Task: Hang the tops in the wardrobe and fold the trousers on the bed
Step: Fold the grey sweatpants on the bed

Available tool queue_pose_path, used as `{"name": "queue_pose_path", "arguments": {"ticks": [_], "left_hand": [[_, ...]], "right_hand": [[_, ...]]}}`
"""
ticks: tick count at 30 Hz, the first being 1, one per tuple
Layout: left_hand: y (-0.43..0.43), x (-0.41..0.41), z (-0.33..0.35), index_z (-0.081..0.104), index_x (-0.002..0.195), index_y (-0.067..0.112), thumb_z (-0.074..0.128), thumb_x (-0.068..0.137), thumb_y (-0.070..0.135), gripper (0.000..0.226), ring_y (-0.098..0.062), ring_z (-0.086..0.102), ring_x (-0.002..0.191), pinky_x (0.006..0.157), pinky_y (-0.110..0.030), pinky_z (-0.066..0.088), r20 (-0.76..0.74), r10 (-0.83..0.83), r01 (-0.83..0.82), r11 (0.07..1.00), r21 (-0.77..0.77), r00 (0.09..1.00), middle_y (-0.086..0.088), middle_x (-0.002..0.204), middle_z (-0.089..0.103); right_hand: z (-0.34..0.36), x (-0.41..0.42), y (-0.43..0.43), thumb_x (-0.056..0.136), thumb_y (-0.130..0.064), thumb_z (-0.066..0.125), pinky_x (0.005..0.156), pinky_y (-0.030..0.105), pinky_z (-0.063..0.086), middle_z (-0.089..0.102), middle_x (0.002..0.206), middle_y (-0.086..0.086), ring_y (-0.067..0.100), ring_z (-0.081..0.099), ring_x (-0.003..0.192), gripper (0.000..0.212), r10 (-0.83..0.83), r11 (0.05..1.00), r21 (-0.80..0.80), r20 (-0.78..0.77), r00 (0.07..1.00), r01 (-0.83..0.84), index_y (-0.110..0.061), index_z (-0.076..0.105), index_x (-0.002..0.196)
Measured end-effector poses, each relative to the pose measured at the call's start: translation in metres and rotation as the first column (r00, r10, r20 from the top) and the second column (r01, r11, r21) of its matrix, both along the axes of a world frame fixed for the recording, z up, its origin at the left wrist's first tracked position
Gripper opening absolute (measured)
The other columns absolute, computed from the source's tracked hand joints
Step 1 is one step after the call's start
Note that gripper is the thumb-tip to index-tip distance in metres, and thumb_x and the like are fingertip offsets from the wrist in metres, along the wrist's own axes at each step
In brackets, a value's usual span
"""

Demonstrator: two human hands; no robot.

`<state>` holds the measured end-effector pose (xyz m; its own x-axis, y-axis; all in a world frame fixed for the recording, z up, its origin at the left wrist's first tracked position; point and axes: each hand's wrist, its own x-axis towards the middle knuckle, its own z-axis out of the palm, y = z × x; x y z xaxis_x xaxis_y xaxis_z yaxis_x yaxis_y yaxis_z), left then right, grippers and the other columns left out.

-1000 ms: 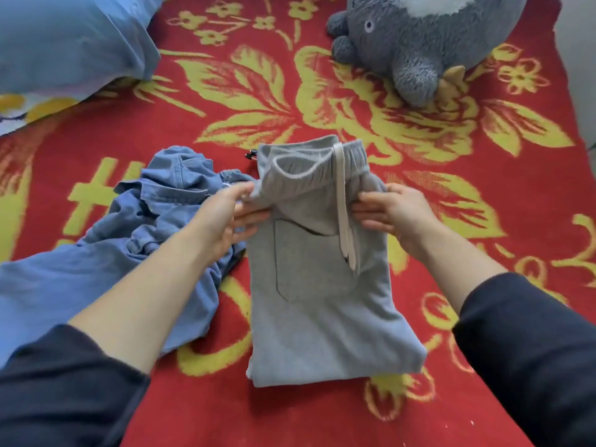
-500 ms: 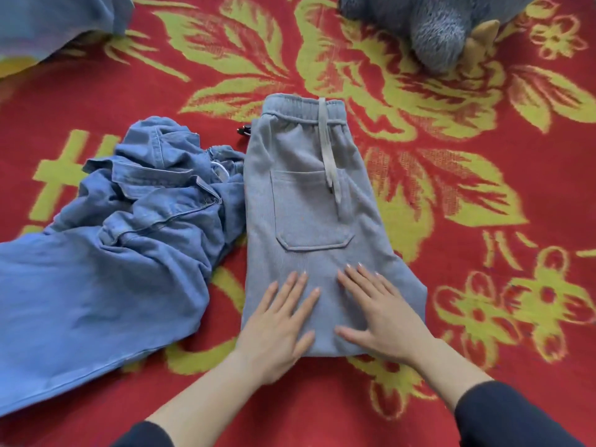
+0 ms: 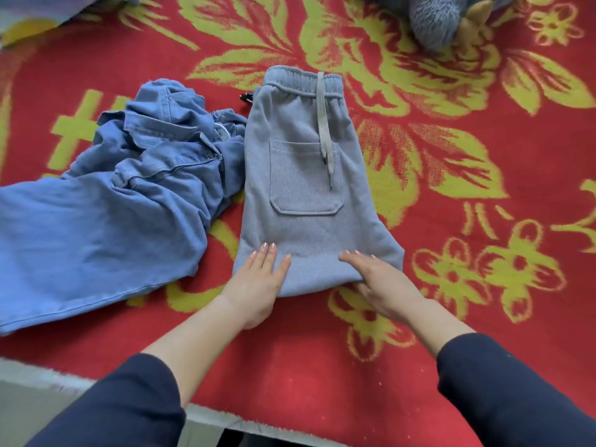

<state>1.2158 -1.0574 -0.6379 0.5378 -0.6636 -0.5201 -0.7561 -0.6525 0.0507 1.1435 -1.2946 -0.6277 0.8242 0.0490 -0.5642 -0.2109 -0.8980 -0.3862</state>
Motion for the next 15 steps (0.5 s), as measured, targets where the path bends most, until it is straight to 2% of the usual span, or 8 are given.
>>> {"name": "queue_pose_path", "arguments": {"ticks": [1, 3, 5, 7, 9, 10, 12, 15], "left_hand": [[-0.001, 0.003, 0.011, -0.001, 0.152, 0.007, 0.03, 0.093, 0.003, 0.067, -0.036, 0.001, 0.147, 0.119, -0.038, 0.002, -0.082, 0.015, -0.01, 0.998, 0.056, 0.997, -0.025, 0.157, -0.002], [-0.002, 0.002, 0.025, 0.007, 0.152, 0.008, 0.032, 0.096, 0.009, 0.062, -0.032, 0.012, 0.146, 0.118, -0.035, 0.009, -0.192, 0.026, -0.008, 0.996, 0.09, 0.981, -0.023, 0.157, 0.01], [-0.002, -0.007, 0.037, 0.038, 0.138, 0.006, 0.037, 0.094, 0.014, 0.044, -0.033, 0.04, 0.132, 0.107, -0.036, 0.033, -0.375, 0.086, -0.069, 0.996, 0.058, 0.923, -0.023, 0.141, 0.043], [0.0, -0.022, 0.049, 0.057, 0.101, 0.008, 0.043, 0.088, 0.015, 0.021, -0.032, 0.06, 0.104, 0.082, -0.035, 0.046, -0.533, 0.149, -0.122, 0.989, 0.085, 0.833, -0.017, 0.107, 0.065], [0.002, -0.038, 0.06, 0.061, 0.086, 0.008, 0.05, 0.081, 0.019, 0.016, -0.028, 0.06, 0.083, 0.065, -0.032, 0.046, -0.659, 0.247, -0.144, 0.968, 0.208, 0.71, -0.009, 0.087, 0.066], [0.001, -0.047, 0.064, 0.063, 0.085, 0.009, 0.054, 0.079, 0.021, 0.016, -0.024, 0.057, 0.077, 0.06, -0.03, 0.043, -0.707, 0.312, -0.149, 0.947, 0.284, 0.635, -0.004, 0.084, 0.063], [0.001, -0.065, 0.068, 0.063, 0.091, 0.012, 0.06, 0.077, 0.022, 0.018, -0.022, 0.053, 0.074, 0.058, -0.026, 0.04, -0.754, 0.432, -0.116, 0.893, 0.436, 0.495, -0.004, 0.089, 0.059], [0.001, -0.076, 0.071, 0.067, 0.091, 0.012, 0.065, 0.068, 0.018, 0.024, -0.026, 0.056, 0.07, 0.061, -0.027, 0.043, -0.788, 0.521, -0.066, 0.844, 0.532, 0.328, -0.011, 0.092, 0.062]], "right_hand": [[0.007, -0.001, -0.002, 0.095, -0.01, 0.043, 0.114, 0.031, 0.027, 0.044, 0.148, -0.001, 0.02, 0.037, 0.139, 0.053, -0.036, 0.999, 0.039, -0.035, 0.999, 0.037, -0.025, 0.037, 0.145], [0.02, -0.006, -0.004, 0.094, -0.017, 0.043, 0.093, 0.035, 0.047, 0.064, 0.119, -0.002, 0.022, 0.059, 0.112, 0.038, -0.106, 0.989, 0.097, -0.103, 0.989, 0.116, -0.03, 0.05, 0.129], [0.026, -0.019, -0.003, 0.093, -0.025, 0.046, 0.076, 0.032, 0.048, 0.066, 0.091, -0.005, 0.018, 0.062, 0.089, 0.011, -0.106, 0.984, 0.123, -0.186, 0.977, 0.13, -0.026, 0.056, 0.098], [0.035, -0.036, -0.001, 0.089, -0.039, 0.051, 0.069, 0.029, 0.046, 0.061, 0.076, -0.009, 0.011, 0.058, 0.077, 0.02, -0.077, 0.979, 0.159, -0.303, 0.95, 0.13, -0.023, 0.056, 0.078], [0.042, -0.056, 0.002, 0.076, -0.05, 0.052, 0.066, 0.031, 0.045, 0.057, 0.069, -0.01, 0.011, 0.053, 0.074, 0.027, -0.029, 0.972, 0.192, -0.472, 0.881, 0.134, -0.026, 0.058, 0.065], [0.045, -0.066, 0.003, 0.072, -0.051, 0.054, 0.068, 0.031, 0.046, 0.058, 0.07, -0.009, 0.012, 0.054, 0.076, 0.026, 0.003, 0.974, 0.189, -0.562, 0.827, 0.124, -0.027, 0.06, 0.063], [0.046, -0.084, 0.004, 0.068, -0.05, 0.065, 0.079, 0.031, 0.051, 0.069, 0.085, -0.005, 0.015, 0.063, 0.085, 0.029, 0.022, 0.975, 0.169, -0.718, 0.696, 0.143, -0.023, 0.07, 0.079], [0.051, -0.091, 0.005, 0.056, -0.048, 0.078, 0.094, 0.039, 0.052, 0.073, 0.105, 0.001, 0.021, 0.068, 0.099, 0.058, 0.011, 0.957, 0.175, -0.821, 0.571, 0.232, -0.014, 0.072, 0.103]]}}
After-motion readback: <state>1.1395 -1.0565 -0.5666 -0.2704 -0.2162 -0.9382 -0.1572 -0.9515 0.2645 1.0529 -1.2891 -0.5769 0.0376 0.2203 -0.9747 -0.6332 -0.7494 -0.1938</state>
